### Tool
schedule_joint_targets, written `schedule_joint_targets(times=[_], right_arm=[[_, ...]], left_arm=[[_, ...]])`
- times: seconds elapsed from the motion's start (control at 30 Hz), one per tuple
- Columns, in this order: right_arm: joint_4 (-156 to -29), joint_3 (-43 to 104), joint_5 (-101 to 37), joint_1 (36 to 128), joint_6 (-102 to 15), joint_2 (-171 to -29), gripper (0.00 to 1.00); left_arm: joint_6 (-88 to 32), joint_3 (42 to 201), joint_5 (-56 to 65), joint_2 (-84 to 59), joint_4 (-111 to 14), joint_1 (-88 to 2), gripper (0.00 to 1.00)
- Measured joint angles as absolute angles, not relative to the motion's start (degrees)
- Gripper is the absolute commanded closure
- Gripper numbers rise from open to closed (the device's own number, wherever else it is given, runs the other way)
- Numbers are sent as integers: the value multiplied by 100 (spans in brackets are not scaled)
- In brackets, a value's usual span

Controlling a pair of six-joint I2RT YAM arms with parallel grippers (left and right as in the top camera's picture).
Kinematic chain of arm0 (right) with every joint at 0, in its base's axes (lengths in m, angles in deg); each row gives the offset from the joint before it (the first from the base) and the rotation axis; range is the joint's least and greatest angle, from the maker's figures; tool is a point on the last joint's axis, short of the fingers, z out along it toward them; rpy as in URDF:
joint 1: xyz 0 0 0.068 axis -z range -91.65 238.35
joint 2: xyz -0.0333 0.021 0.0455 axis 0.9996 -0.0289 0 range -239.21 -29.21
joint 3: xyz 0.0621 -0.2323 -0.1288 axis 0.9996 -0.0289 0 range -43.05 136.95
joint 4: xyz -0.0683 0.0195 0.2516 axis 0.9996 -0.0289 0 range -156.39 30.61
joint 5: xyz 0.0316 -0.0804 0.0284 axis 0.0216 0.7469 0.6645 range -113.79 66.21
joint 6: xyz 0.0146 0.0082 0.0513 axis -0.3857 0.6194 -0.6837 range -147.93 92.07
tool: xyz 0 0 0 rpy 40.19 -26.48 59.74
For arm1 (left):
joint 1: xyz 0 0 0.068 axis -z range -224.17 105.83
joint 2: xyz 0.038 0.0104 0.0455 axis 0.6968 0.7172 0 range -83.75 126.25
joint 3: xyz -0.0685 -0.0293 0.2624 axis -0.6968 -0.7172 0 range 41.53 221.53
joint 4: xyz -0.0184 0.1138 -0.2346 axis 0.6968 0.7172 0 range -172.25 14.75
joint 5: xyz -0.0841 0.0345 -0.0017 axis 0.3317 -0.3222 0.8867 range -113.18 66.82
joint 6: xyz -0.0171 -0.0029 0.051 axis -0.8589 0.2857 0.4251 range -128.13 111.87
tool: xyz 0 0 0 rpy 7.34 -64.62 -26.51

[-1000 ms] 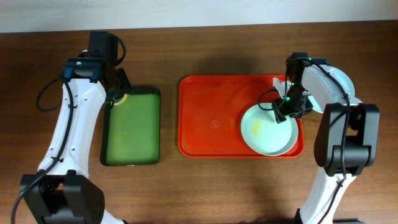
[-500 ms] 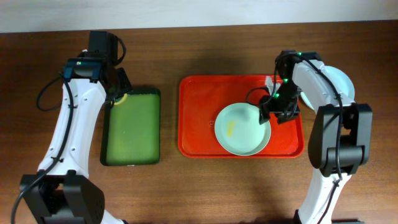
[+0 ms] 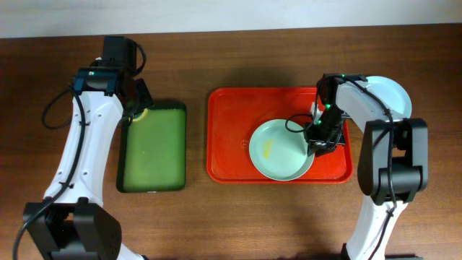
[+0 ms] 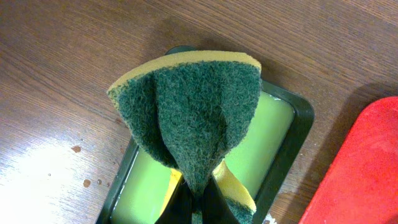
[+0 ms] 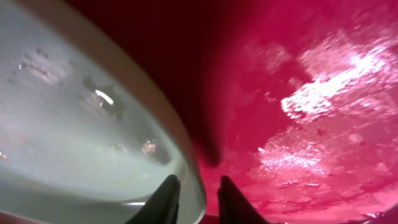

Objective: Clean dirty plates on tray and stack at the side
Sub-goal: 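Grasp the pale green plate rim with the right gripper and pull it, then scrub the pale green plate with the sponge in the left gripper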

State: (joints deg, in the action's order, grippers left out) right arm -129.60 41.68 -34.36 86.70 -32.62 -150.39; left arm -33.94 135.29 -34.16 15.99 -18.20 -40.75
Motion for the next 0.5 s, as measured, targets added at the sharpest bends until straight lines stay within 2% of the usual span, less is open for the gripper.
schedule_joint_targets(times=[0.23, 0.37, 0.4, 0.43, 0.47, 0.5], right_arm=[[-12132, 4168, -3596, 8670, -3369, -14989, 96], [-11024, 4178, -3661, 8670, -3376, -14956, 96], [-10875, 4178, -3659, 8670, -3378, -14956, 94], [-10702, 4178, -3653, 8670, -3376, -14956, 82], [-10665, 4178, -3633, 8670, -3382, -14958, 78], [-10650, 4178, -3574, 8670, -3415, -14961, 78]], left_arm=[[-3394, 13488, -3414, 1599, -1923, -4075, 100], [-3394, 13249, -3359, 1599, -2017, -4075, 100], [-3394, 13208, -3324, 1599, -2039, -4075, 100], [-3394, 13125, -3285, 1599, -2113, -4075, 100], [-3394, 12991, -3255, 1599, -2211, -4075, 100], [-3394, 12825, -3196, 1599, -2321, -4075, 100]])
